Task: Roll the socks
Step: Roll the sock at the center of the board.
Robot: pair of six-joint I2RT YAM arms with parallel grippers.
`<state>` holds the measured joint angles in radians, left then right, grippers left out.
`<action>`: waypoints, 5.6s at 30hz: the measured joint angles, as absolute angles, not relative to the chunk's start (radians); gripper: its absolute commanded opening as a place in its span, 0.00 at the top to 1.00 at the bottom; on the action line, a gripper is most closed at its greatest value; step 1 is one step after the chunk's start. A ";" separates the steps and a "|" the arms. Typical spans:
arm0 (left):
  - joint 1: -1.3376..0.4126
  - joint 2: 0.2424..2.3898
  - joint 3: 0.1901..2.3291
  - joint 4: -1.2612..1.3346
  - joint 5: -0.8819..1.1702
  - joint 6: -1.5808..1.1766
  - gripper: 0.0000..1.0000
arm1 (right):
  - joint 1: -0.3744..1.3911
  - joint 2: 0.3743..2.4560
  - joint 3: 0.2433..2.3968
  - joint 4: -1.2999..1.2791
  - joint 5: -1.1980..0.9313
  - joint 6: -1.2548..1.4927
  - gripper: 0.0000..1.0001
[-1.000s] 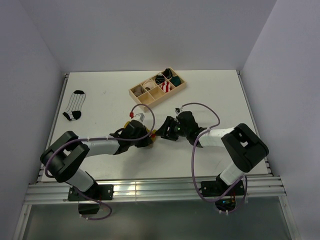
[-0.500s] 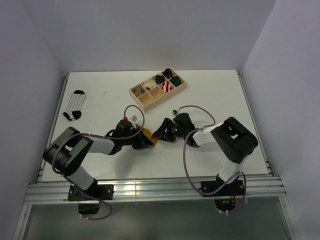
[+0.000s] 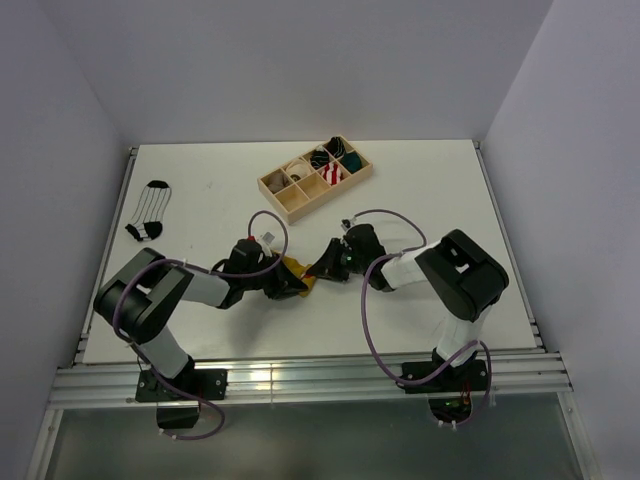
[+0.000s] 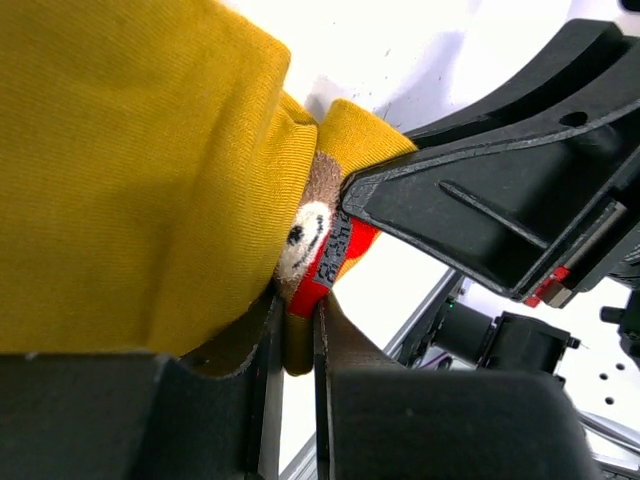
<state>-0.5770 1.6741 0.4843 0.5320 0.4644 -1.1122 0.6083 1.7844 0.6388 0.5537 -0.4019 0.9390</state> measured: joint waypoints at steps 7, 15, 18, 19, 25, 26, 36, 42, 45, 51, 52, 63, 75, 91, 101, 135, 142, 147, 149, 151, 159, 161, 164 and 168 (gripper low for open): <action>-0.582 1.559 0.489 0.383 0.369 -1.055 0.49 | 0.618 1.782 0.704 0.428 -0.395 0.891 1.00; -0.719 1.391 0.593 0.094 0.051 -0.920 0.35 | 0.637 1.759 0.809 0.199 -0.335 0.826 1.00; -0.845 1.358 0.666 0.022 -0.125 -0.837 0.35 | 0.643 1.756 0.838 0.142 -0.326 0.809 1.00; -0.881 1.356 0.685 0.010 -0.174 -0.811 0.35 | 0.644 1.755 0.841 0.131 -0.325 0.806 1.00; -1.043 1.373 0.756 -0.027 -0.430 -0.654 0.40 | 0.646 1.751 0.852 0.085 -0.327 0.796 1.00; -1.056 1.387 0.762 -0.027 -0.458 -0.635 0.41 | 0.646 1.751 0.852 0.083 -0.329 0.795 1.00; -1.138 1.570 0.775 -0.028 -0.598 -0.556 0.48 | 0.647 1.750 0.853 0.077 -0.335 0.794 1.00; -1.160 1.668 0.815 -0.033 -0.648 -0.545 0.50 | 0.647 1.750 0.853 0.077 -0.337 0.794 1.00; -1.161 1.692 0.825 -0.036 -0.671 -0.548 0.54 | 0.646 1.750 0.853 0.077 -0.337 0.794 1.00; -1.164 1.740 0.859 -0.069 -0.725 -0.579 0.79 | 0.646 1.751 0.853 0.082 -0.337 0.795 1.00; -1.166 1.744 0.865 -0.074 -0.732 -0.583 0.84 | 0.646 1.751 0.853 0.084 -0.337 0.795 1.00; -1.147 1.720 0.855 -0.058 -0.680 -0.600 0.99 | 0.619 1.701 0.765 0.198 -0.368 0.841 0.61; -0.929 1.573 0.709 0.097 -0.241 -0.697 0.99 | 0.558 1.522 0.627 0.390 -0.394 0.902 0.35; -0.633 1.536 0.498 0.402 0.277 -0.945 0.99 | 0.585 1.644 0.600 0.510 -0.430 0.942 0.34; -0.540 1.587 0.424 0.566 0.424 -1.058 0.99 | 0.621 1.715 0.628 0.515 -0.427 0.945 0.35; -0.745 1.296 0.568 0.109 -0.047 -0.844 0.34 | 0.666 1.785 0.830 0.215 -0.319 0.830 1.00; -1.008 1.320 0.677 0.031 -0.414 -0.717 0.42 | 0.696 1.770 0.895 0.071 -0.264 0.812 1.00; -1.111 1.462 0.751 -0.001 -0.581 -0.662 0.48 | 0.698 1.770 0.915 0.022 -0.253 0.809 1.00; -1.129 1.505 0.755 -0.008 -0.617 -0.649 0.49 | 0.698 1.770 0.918 0.011 -0.252 0.809 1.00; -1.138 1.548 0.755 -0.018 -0.648 -0.647 0.50 | 0.698 1.770 0.918 0.005 -0.252 0.809 1.00; -1.140 1.644 0.776 -0.019 -0.710 -0.648 0.63 | 0.698 1.770 0.918 0.004 -0.255 0.809 1.00; -1.140 1.659 0.786 -0.020 -0.717 -0.647 0.71 | 0.697 1.770 0.918 0.004 -0.253 0.809 1.00; -1.143 1.667 0.792 -0.020 -0.725 -0.648 0.88 | 0.696 1.770 0.918 0.006 -0.253 0.809 0.82; -1.143 1.669 0.796 -0.020 -0.729 -0.649 0.99 | 0.694 1.765 0.904 0.044 -0.260 0.817 0.60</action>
